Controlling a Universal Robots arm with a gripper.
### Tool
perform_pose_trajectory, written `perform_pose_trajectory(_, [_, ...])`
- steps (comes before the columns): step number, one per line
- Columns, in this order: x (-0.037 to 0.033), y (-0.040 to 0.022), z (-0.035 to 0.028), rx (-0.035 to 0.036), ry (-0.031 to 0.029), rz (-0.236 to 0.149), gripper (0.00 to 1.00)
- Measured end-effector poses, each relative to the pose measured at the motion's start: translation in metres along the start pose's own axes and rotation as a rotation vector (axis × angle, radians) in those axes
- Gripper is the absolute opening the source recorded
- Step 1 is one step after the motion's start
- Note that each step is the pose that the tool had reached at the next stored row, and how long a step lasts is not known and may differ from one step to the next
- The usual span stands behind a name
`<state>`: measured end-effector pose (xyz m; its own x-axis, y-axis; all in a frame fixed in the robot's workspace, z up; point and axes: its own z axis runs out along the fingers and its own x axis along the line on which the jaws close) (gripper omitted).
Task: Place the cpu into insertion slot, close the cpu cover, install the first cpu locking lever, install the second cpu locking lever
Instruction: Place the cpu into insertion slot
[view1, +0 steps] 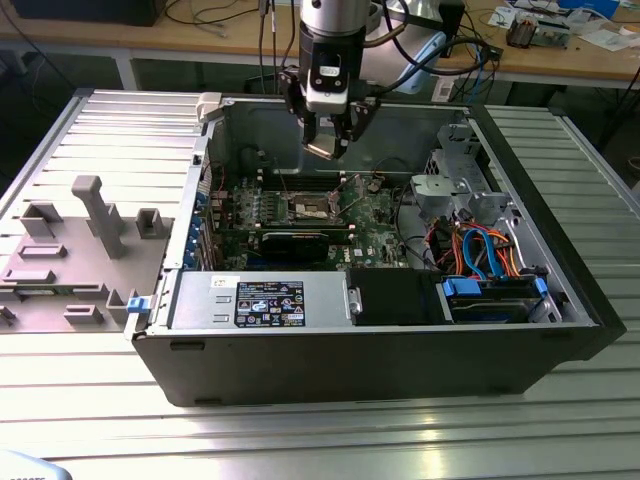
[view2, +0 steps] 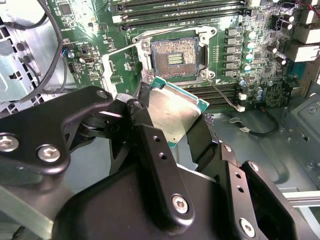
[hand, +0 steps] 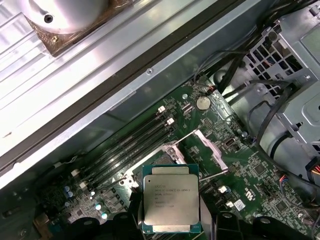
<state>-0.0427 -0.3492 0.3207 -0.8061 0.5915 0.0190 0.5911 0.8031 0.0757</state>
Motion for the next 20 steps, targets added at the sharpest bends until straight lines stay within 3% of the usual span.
perform_pose_trajectory(4, [0.0,0.0,0.0004,0.0004,-0.002,0.016,0.54])
perform_pose_trajectory(6, [0.0,0.0,0.0006,0.0142,-0.0127,0.021,0.54])
perform_pose_trajectory(7, [-0.0001,0.0,0.0006,0.0168,-0.0147,0.025,0.54])
perform_pose_trajectory(20, [0.0,-0.0001,0.0014,0.0165,-0.017,0.057,0.54])
